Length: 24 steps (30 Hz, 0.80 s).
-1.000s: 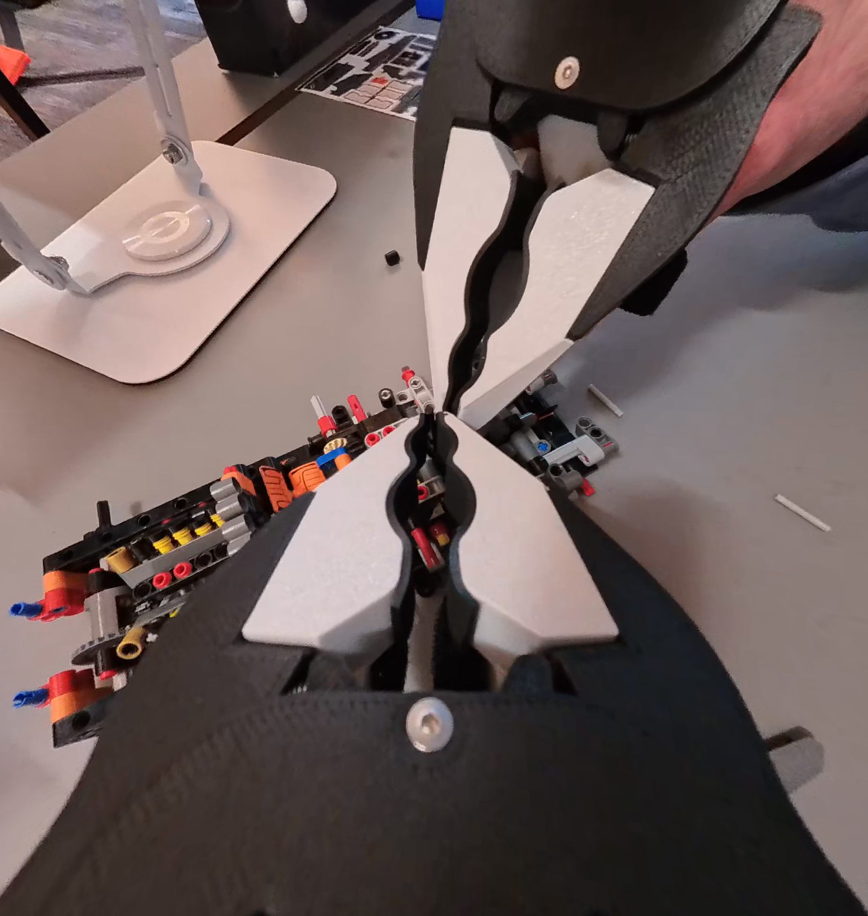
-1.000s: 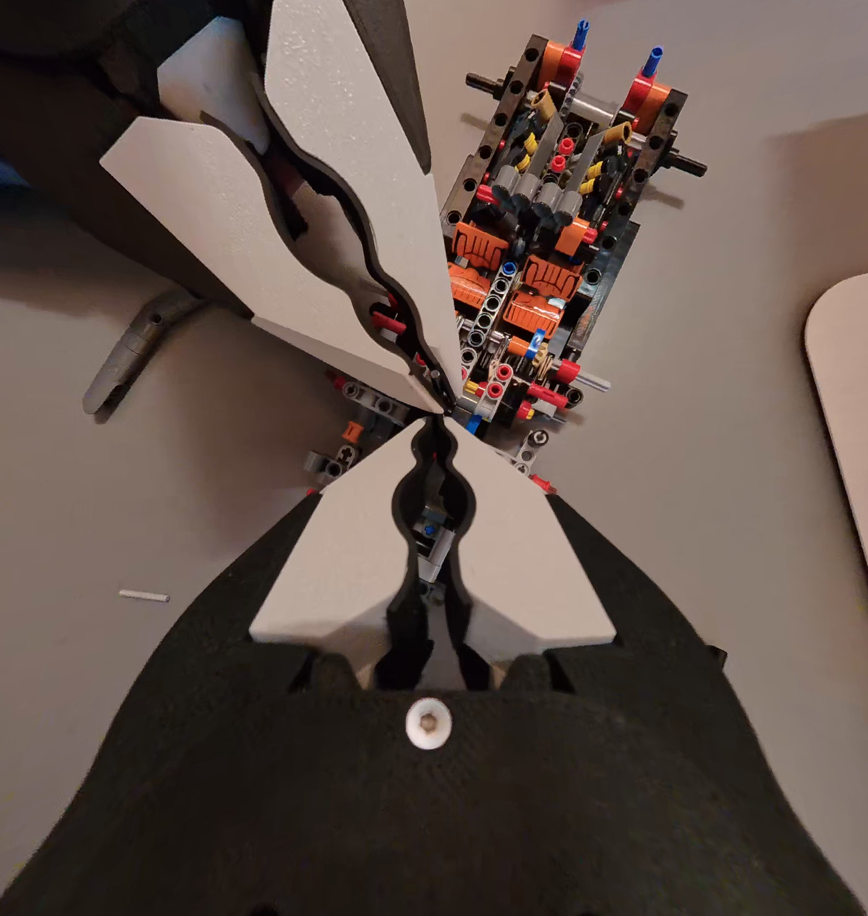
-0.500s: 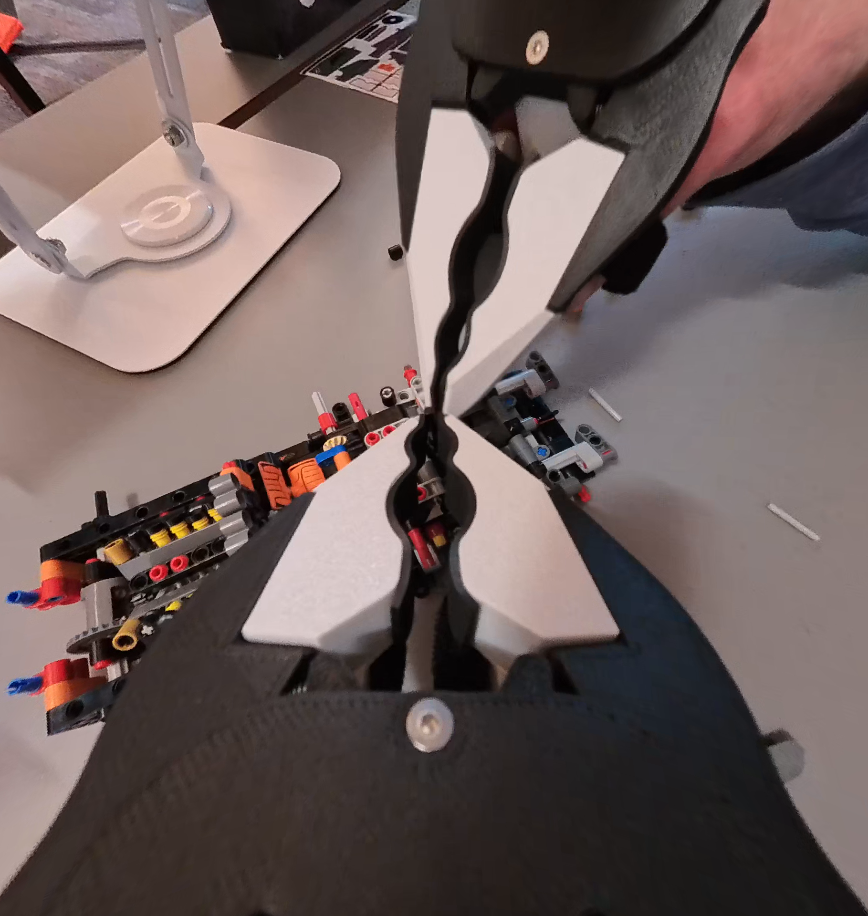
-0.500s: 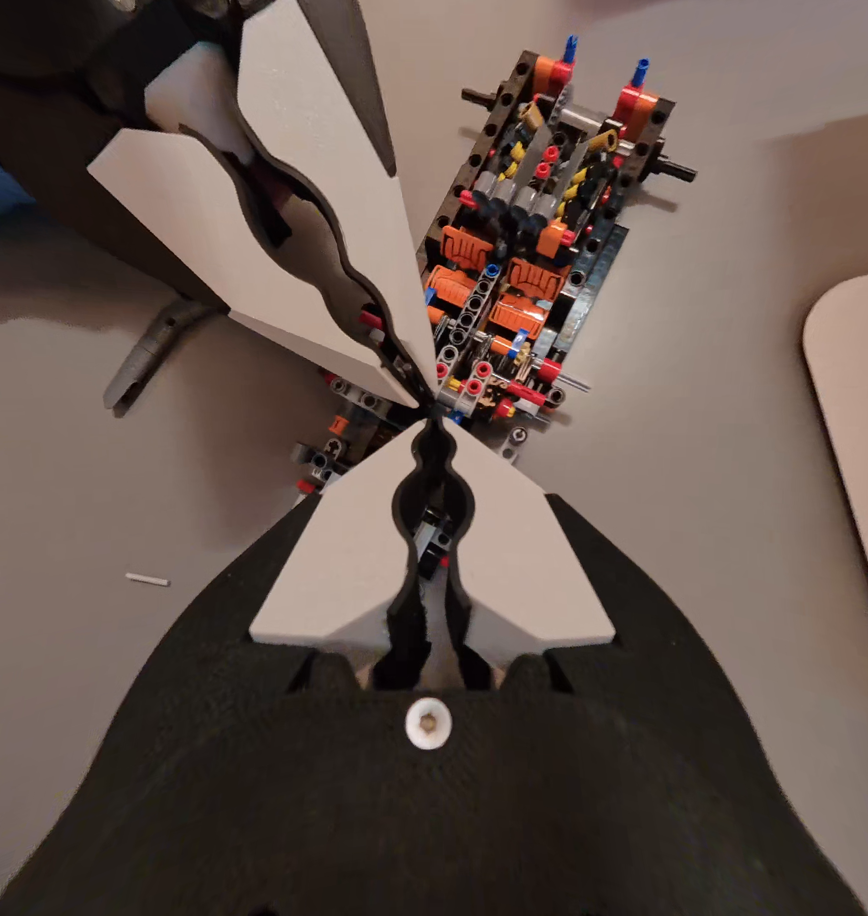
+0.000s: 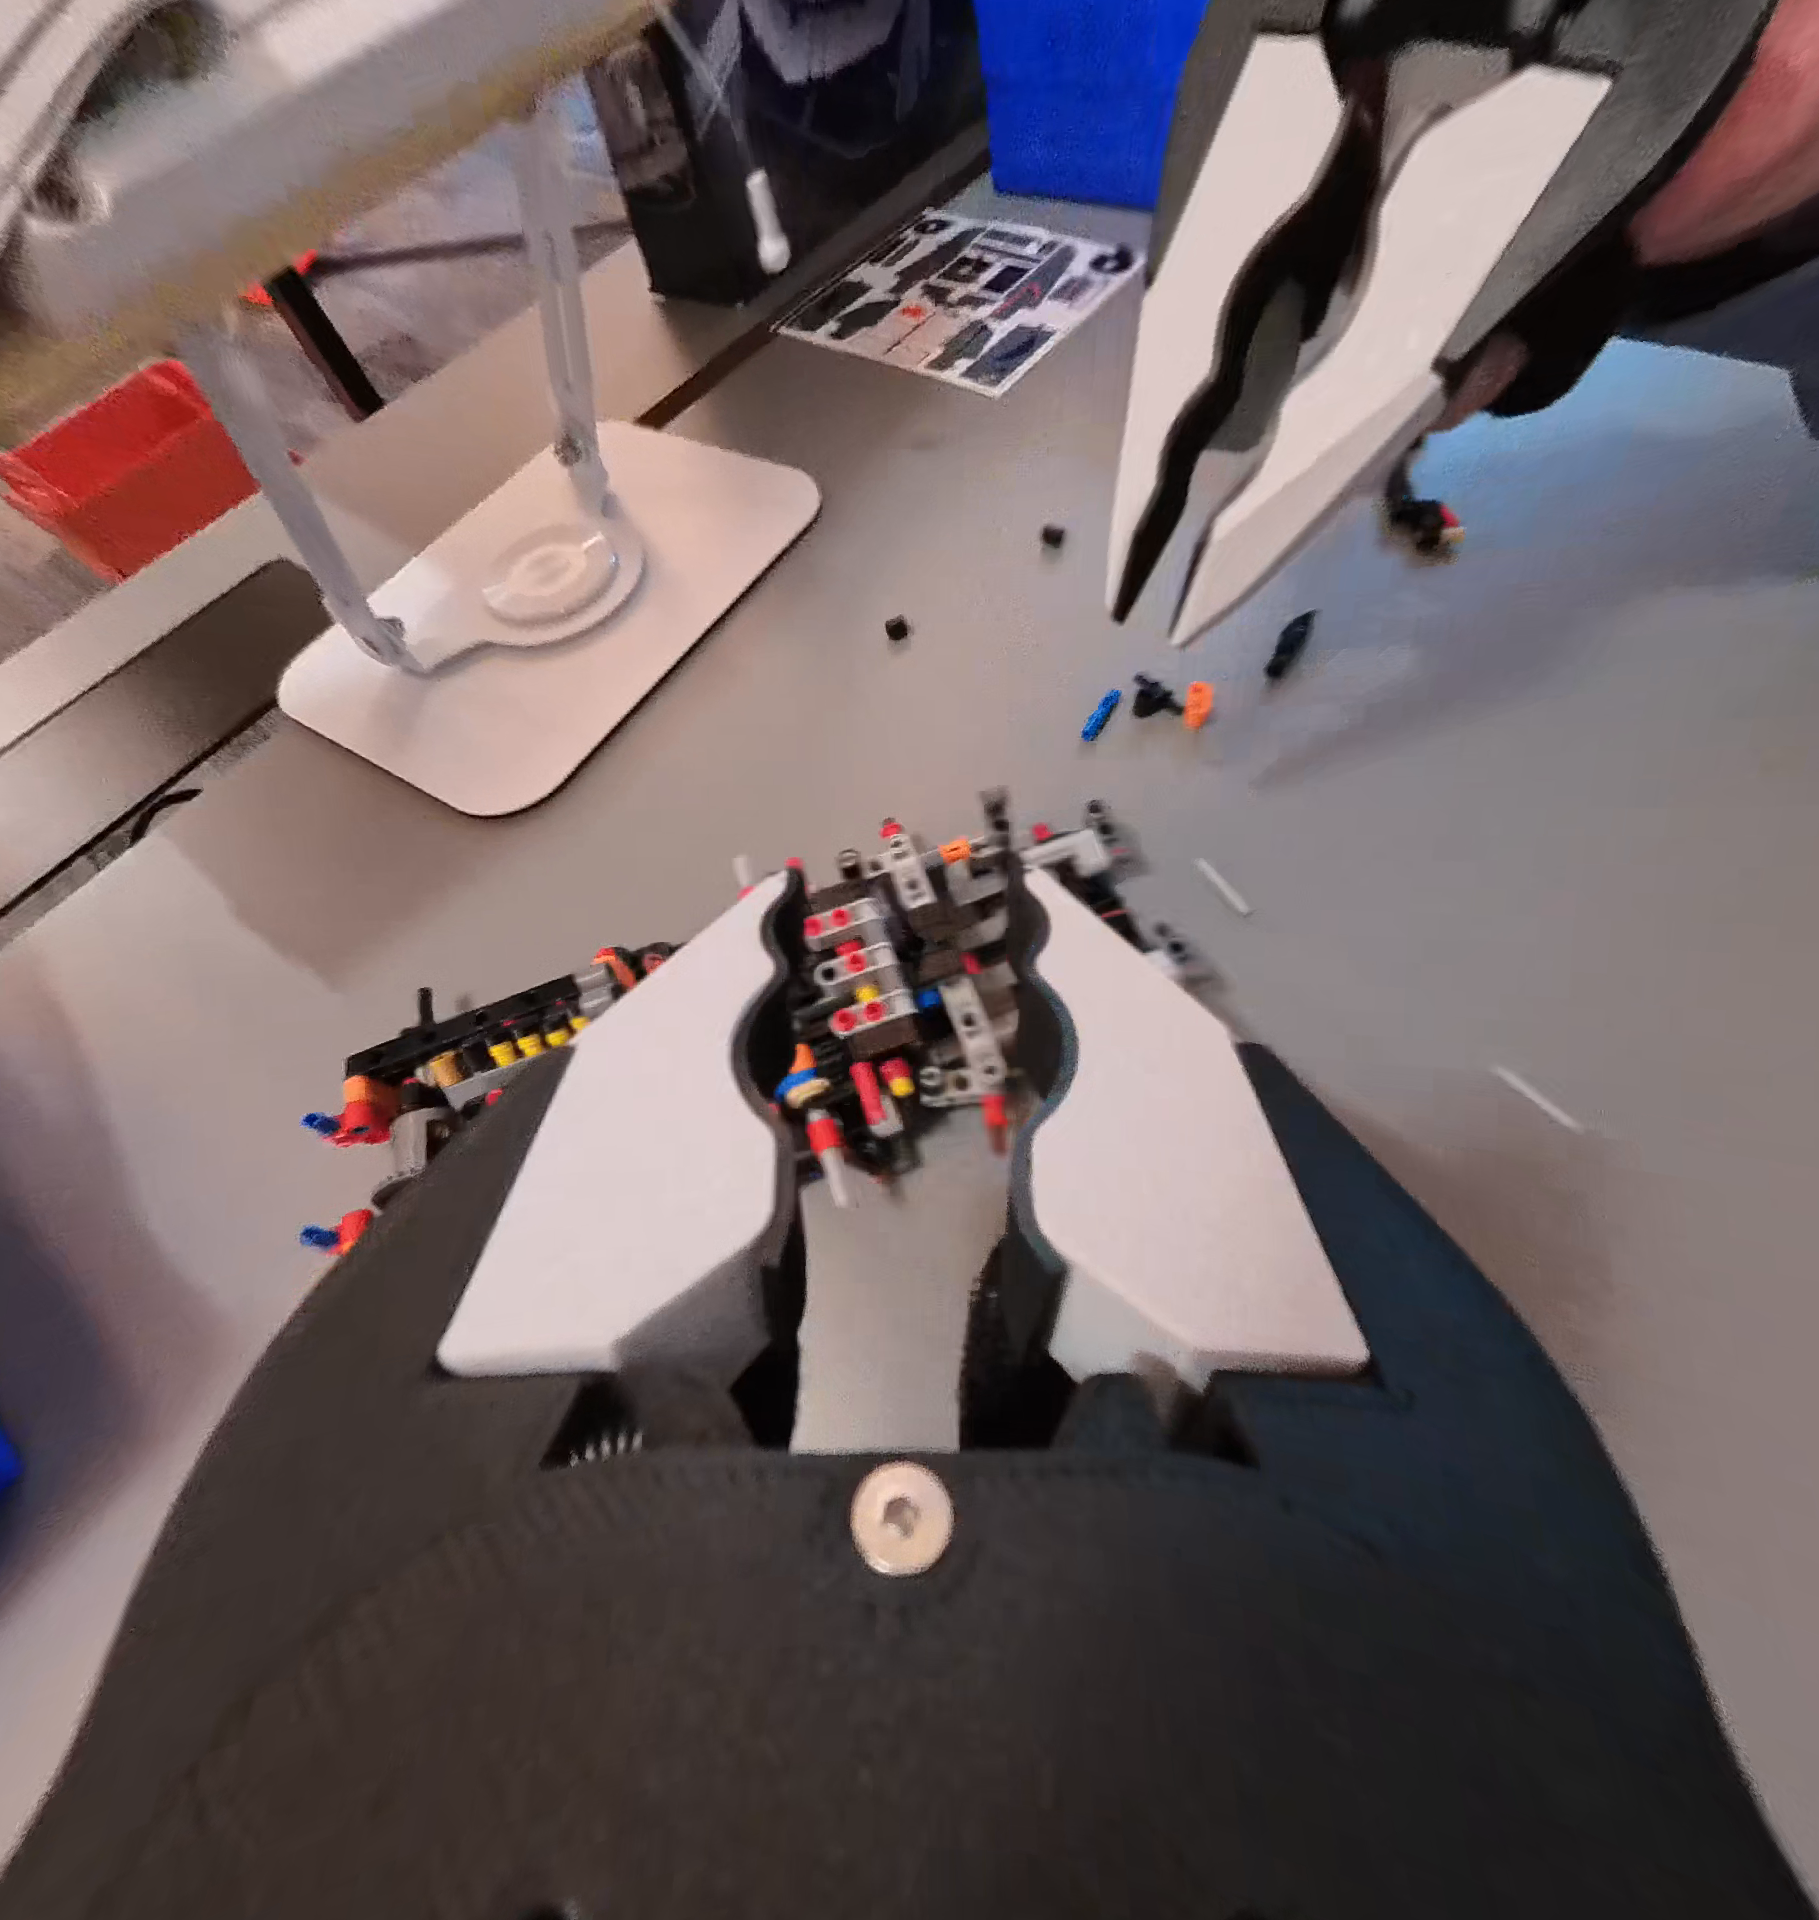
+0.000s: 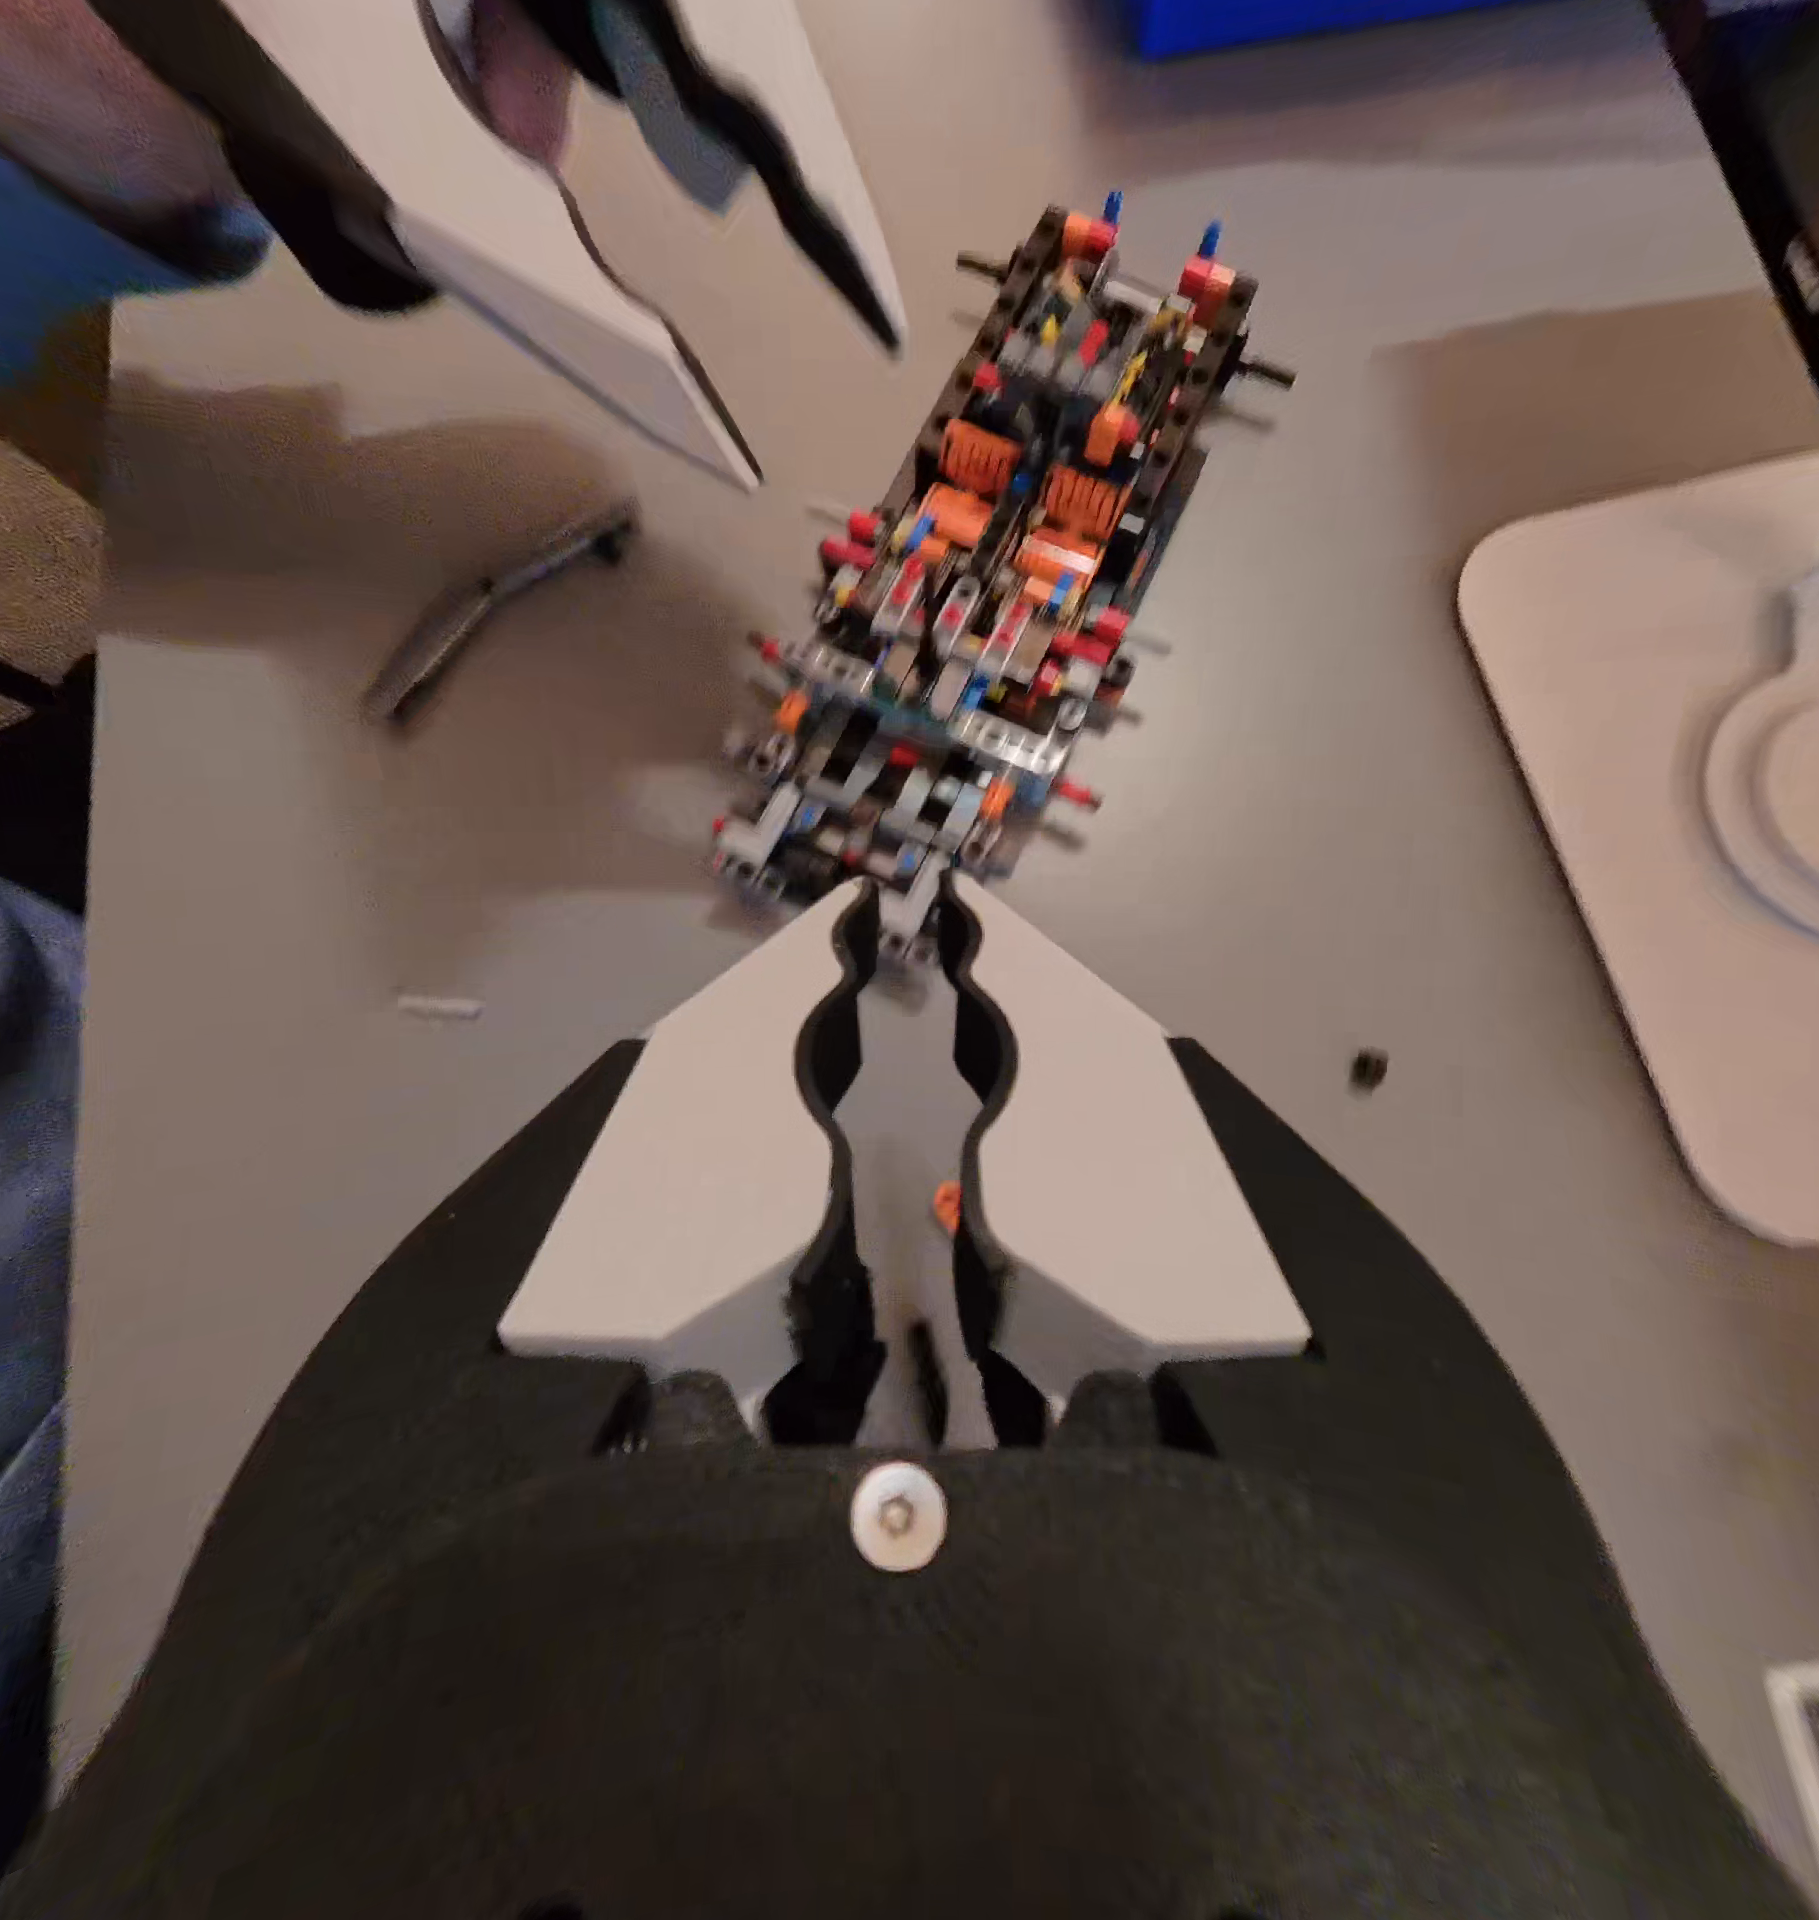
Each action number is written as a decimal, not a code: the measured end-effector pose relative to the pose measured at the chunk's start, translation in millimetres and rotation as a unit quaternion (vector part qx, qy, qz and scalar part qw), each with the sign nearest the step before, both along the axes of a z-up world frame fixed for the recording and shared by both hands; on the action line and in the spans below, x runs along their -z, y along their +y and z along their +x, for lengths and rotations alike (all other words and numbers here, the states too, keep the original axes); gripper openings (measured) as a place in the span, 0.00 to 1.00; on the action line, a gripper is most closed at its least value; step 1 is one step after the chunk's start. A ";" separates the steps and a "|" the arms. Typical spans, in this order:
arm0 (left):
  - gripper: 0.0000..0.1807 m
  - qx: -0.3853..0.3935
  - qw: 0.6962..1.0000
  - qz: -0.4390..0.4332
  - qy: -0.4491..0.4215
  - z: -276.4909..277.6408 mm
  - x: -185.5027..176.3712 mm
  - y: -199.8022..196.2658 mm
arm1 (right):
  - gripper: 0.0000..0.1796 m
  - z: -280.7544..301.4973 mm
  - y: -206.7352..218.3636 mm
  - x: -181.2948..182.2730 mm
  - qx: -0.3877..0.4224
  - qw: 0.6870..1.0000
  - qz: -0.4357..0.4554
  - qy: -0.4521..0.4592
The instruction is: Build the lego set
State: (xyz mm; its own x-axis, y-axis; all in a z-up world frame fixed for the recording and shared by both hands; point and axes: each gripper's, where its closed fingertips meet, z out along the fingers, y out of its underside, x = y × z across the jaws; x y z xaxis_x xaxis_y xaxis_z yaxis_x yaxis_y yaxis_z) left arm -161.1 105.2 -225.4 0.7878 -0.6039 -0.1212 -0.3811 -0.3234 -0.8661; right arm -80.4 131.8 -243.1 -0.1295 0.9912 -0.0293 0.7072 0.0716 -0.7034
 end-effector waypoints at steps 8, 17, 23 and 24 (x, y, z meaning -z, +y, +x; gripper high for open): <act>0.36 -0.008 0.997 -0.064 0.037 74.1 29.6 -57.2 | 0.48 82.9 -50.4 40.3 0.043 0.998 0.003 -0.049; 0.28 -0.072 0.990 -0.094 0.077 106.0 93.8 -60.2 | 0.78 110.6 -62.9 90.5 0.086 0.993 0.066 -0.046; 0.11 -0.173 0.974 -0.062 0.134 81.9 101.9 -42.5 | 0.68 105.3 -58.4 88.9 0.136 0.990 0.040 0.019; 0.10 -0.178 0.973 -0.067 0.131 82.2 102.2 -42.4 | 0.68 107.1 -55.8 90.4 0.150 0.988 0.031 0.014</act>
State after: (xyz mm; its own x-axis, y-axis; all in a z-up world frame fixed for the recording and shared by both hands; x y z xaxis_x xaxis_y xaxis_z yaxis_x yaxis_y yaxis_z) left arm -78.9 62.8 -327.6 0.9028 -0.3218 -0.2852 -0.4261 -0.5793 -0.6949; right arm 26.7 76.0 -333.4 0.1712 0.9847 0.0314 0.6839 -0.0959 -0.7232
